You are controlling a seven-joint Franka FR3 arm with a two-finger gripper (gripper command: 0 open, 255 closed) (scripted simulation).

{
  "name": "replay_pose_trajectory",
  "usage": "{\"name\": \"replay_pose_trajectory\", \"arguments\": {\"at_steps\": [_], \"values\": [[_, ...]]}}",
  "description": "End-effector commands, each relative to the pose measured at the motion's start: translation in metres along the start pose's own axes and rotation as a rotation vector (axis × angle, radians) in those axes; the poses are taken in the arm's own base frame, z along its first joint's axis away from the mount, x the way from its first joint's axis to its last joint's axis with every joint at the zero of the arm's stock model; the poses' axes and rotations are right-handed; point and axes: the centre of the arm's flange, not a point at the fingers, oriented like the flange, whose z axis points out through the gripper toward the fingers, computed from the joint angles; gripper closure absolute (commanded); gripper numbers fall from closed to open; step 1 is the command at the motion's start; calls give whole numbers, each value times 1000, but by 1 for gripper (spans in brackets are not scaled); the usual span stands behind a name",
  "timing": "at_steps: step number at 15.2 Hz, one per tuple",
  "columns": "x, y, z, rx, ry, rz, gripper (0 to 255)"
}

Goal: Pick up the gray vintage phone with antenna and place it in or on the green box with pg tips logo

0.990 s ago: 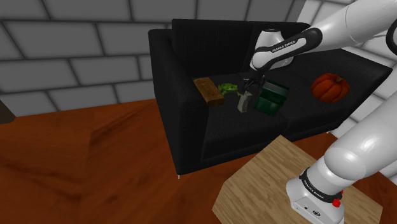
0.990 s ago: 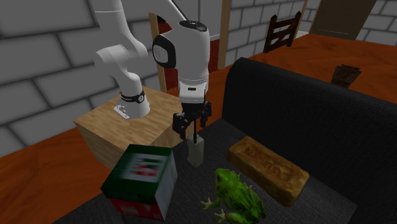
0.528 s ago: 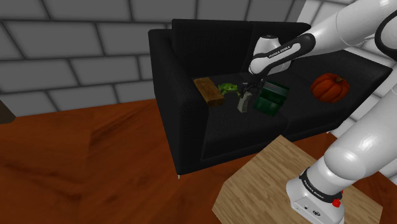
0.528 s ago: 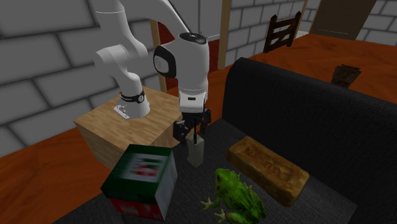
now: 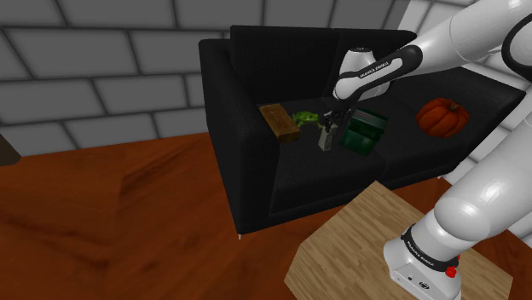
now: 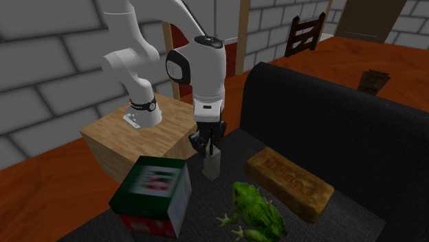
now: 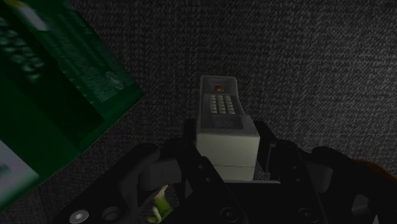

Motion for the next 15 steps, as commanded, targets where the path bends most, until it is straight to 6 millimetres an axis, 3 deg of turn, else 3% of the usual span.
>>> {"name": "replay_pose_trajectory", "arguments": {"at_steps": [1,8,15], "values": [[0,0,0,0,-1,0,255],[0,0,0,0,-1,0,255],[2,3,-36,0,-1,0,255]]}}
